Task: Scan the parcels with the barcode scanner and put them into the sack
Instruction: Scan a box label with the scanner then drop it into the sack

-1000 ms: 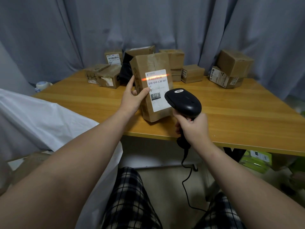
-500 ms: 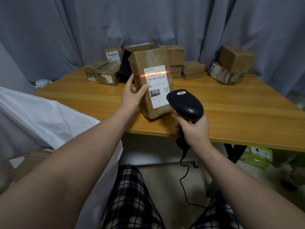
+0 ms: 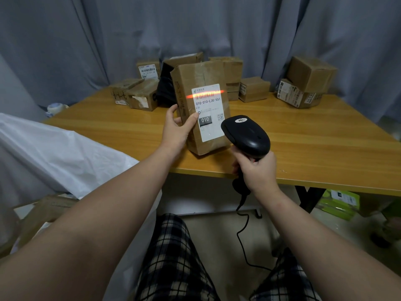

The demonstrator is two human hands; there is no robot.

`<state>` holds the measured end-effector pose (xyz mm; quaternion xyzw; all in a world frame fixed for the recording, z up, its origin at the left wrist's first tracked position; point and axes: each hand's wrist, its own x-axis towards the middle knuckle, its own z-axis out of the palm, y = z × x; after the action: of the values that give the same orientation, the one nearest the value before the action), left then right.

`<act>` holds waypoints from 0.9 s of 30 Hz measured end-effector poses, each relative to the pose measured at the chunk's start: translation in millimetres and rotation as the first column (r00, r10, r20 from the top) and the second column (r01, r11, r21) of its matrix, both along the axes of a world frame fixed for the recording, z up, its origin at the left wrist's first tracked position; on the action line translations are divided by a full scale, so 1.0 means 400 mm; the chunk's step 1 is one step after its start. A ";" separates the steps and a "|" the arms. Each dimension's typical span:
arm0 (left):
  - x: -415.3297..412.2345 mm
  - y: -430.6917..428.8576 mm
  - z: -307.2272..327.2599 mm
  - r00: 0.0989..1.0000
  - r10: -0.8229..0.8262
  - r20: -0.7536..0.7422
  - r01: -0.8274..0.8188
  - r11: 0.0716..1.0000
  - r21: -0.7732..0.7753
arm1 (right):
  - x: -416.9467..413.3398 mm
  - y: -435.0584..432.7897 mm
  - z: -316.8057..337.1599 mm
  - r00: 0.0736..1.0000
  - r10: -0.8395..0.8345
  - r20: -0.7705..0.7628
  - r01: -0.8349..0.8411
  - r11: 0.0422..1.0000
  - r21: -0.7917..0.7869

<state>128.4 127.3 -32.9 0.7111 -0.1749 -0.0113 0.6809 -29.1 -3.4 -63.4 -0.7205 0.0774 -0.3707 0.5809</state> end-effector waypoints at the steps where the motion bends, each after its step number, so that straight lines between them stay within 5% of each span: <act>1: -0.001 0.001 0.001 1.000 -0.001 0.000 0.001 1.000 0.004 | -0.002 0.002 0.003 1.000 -0.001 -0.011 0.001 1.000 0.000; 15: -0.034 -0.006 0.039 0.997 -0.027 0.068 0.019 0.993 0.115 | -0.026 -0.035 0.323 0.911 0.021 -0.412 -0.072 0.991 -0.108; 27: -0.069 0.013 0.101 0.998 0.015 0.054 -0.024 0.984 0.174 | -0.125 -0.031 0.408 0.898 -0.032 -0.440 -0.046 0.985 -0.167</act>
<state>100.8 132.4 7.4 0.7698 -0.1842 -0.0013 0.6111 -79.1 -15.6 99.9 -0.8335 0.1717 -0.2012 0.4850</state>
